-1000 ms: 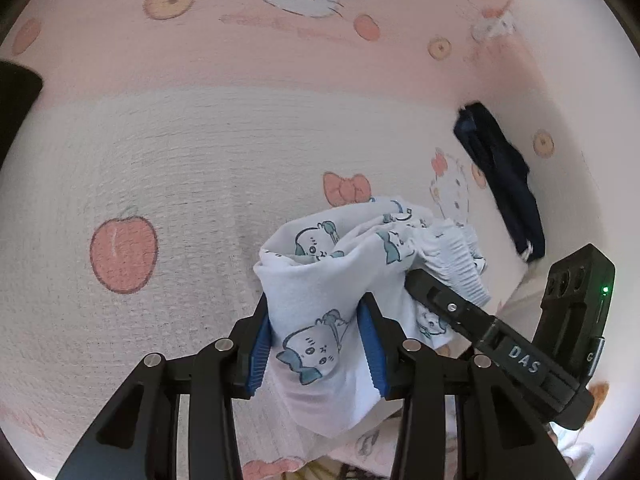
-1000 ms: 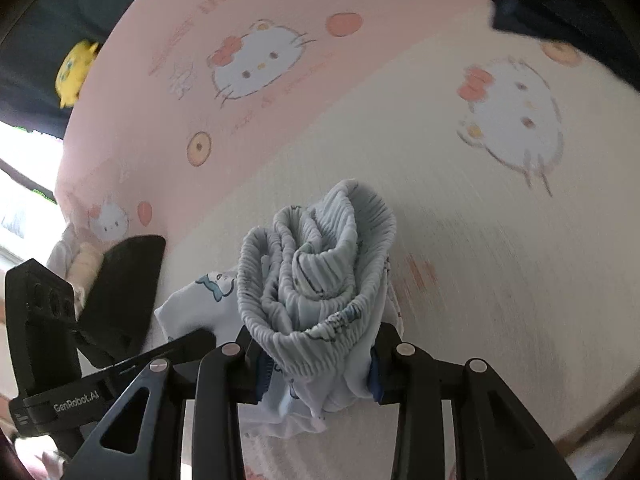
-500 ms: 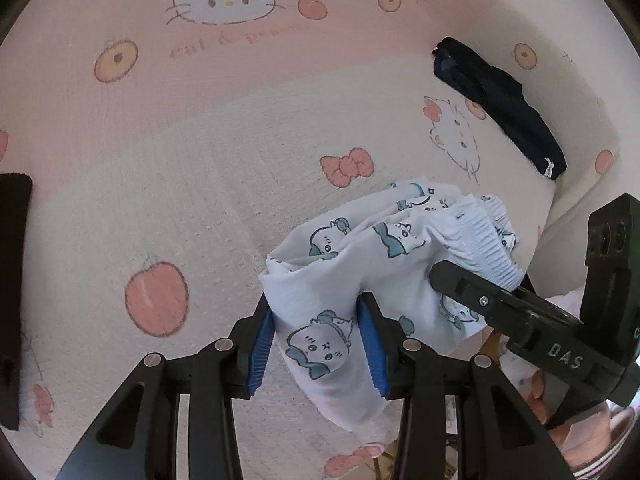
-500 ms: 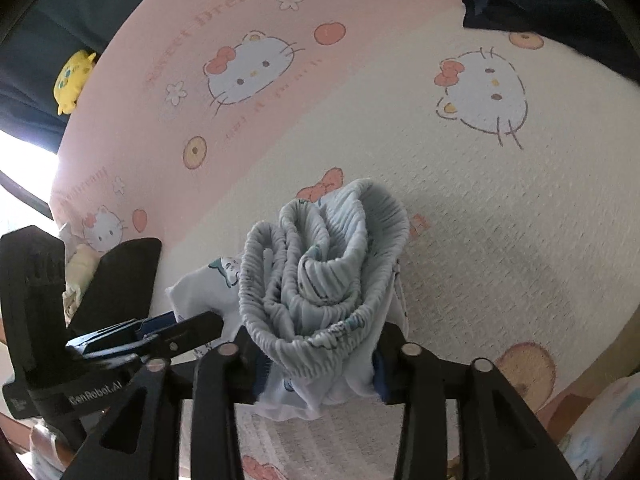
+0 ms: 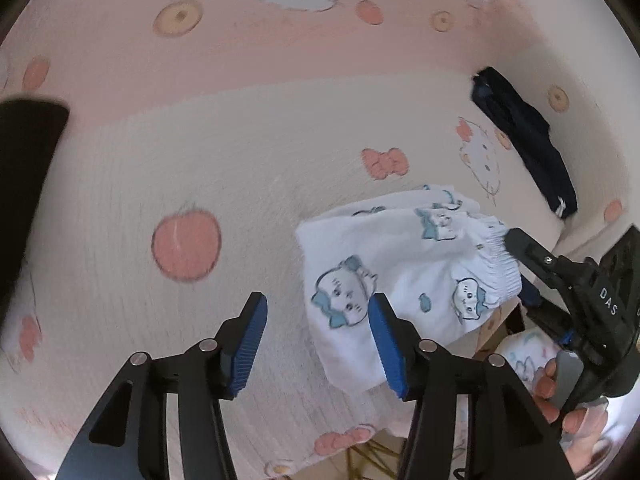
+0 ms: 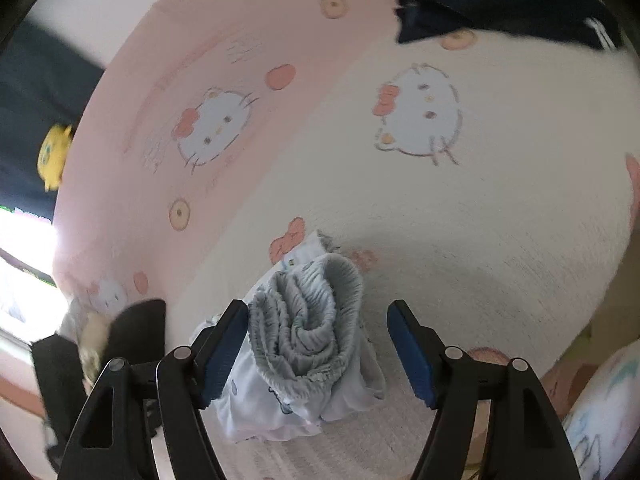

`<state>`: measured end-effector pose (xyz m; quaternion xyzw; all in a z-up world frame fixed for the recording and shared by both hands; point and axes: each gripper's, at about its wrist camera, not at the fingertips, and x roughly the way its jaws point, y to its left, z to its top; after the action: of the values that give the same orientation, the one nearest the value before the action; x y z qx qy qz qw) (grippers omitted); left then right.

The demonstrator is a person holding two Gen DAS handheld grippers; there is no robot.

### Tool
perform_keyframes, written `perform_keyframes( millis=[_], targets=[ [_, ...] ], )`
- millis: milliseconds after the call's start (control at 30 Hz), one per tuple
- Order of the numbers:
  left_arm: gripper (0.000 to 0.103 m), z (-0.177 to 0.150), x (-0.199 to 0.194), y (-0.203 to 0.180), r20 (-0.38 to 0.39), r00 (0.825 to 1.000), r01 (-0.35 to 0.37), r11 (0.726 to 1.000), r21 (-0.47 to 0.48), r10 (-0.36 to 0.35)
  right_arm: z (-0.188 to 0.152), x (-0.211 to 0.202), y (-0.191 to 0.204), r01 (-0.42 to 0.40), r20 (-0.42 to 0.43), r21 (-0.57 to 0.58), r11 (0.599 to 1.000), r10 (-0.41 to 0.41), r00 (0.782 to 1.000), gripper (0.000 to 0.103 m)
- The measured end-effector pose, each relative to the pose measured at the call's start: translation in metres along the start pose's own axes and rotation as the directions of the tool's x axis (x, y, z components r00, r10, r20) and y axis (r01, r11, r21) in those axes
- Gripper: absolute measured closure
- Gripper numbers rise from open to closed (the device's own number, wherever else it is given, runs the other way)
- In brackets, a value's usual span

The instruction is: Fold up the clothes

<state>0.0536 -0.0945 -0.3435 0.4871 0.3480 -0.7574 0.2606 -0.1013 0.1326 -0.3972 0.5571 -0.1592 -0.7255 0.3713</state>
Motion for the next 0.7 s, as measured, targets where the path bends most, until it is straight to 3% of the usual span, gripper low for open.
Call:
perform_keyframes(
  millis=[300,533,700],
  targets=[
    [0.054,-0.011,0.001,0.001,0.046,0.995,0.096,0.990,-0.103,-0.092,0.001,-0.014,-0.010,-0.020,0.047,-0.028,0.999,0.021,0.999,0.031],
    [0.053,-0.012,0.018,0.003,0.028,0.990,0.138,0.980,-0.142,-0.136,0.000,-0.003,-0.004,-0.031,0.014,-0.048,0.998,0.031,0.999,0.031],
    [0.053,-0.019,0.031,0.018,0.017,0.980,0.197,0.955,-0.221,-0.198,0.000,0.001,-0.007,-0.039,-0.006,-0.021,0.999,0.039,0.999,0.031]
  ],
)
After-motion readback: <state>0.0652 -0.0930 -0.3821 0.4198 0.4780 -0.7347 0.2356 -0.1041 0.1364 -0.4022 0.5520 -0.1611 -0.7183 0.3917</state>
